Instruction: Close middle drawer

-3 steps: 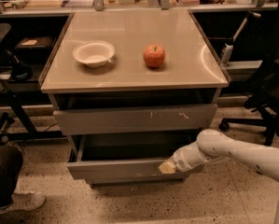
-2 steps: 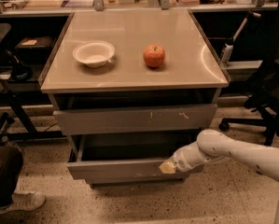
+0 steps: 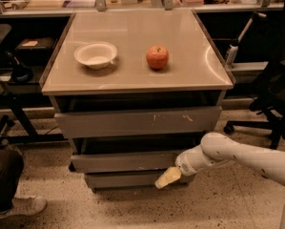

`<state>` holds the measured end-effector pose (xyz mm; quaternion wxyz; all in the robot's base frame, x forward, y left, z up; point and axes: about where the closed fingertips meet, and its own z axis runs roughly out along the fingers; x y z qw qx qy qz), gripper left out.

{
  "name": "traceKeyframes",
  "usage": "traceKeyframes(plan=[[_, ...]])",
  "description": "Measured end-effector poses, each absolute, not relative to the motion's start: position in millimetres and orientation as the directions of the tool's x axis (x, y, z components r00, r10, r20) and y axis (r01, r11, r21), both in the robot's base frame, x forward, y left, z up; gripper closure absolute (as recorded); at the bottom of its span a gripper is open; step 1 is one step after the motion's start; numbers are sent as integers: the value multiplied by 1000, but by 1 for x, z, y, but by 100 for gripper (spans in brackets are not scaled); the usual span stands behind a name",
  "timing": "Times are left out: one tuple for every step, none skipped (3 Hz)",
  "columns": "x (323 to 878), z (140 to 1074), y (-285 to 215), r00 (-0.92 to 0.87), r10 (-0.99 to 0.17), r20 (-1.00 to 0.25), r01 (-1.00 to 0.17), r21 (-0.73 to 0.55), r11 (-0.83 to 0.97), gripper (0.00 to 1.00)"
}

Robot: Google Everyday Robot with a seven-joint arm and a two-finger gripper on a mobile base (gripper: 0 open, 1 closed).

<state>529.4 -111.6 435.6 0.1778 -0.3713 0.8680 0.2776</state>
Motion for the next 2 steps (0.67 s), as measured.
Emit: traceKeyframes(plan=[[529,436,-112,-661,-546,-515,-743,350,570,0],[529,436,-112,-661,-546,-515,-743,350,570,19]])
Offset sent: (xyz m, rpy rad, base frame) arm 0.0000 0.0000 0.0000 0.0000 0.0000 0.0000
